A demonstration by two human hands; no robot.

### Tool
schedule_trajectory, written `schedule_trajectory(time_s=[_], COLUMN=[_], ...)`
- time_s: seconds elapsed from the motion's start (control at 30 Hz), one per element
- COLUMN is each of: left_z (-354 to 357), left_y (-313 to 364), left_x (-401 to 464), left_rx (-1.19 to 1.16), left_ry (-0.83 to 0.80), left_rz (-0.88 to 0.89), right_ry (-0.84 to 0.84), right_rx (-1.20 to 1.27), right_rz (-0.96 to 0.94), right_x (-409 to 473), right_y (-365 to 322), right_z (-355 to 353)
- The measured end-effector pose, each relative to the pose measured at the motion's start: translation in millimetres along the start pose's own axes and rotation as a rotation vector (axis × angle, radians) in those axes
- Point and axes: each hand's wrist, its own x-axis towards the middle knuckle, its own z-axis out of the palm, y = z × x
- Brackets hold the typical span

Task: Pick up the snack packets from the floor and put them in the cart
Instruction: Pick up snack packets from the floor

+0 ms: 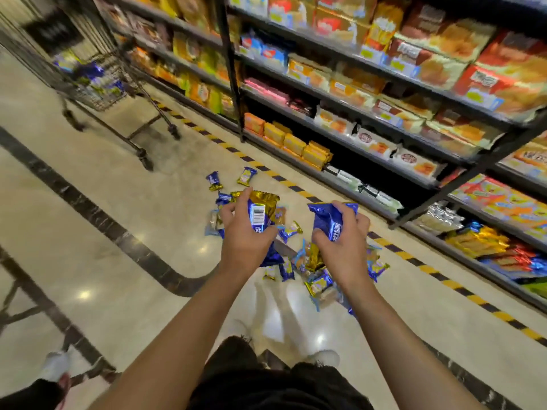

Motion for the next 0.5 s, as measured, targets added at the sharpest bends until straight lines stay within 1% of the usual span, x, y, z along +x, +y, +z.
schedule_trajectory(time_s=[0.17, 0.27, 0.33, 0.5], left_z=[-108, -161, -189, -241], left_y=[-35, -60, -76, -106], left_x=[24, 28, 26, 17], left_rx=[0.027, 0.029, 0.021, 0.051], left_ry=[0.052, 0.151, 0.223, 0.330], left_rz=[-0.049, -0.074, -0.090, -0.162], right_ry=[-0.097, -0.204, -0.255, -0.394], right_rx=[0.010, -0.017, -0.035, -0.062], right_rz=[-0.082, -0.153, -0.194, -0.277], right_x=[-4, -9, -12, -20], right_y=[-68, -99, -117, -156], right_z=[95, 148, 177, 236])
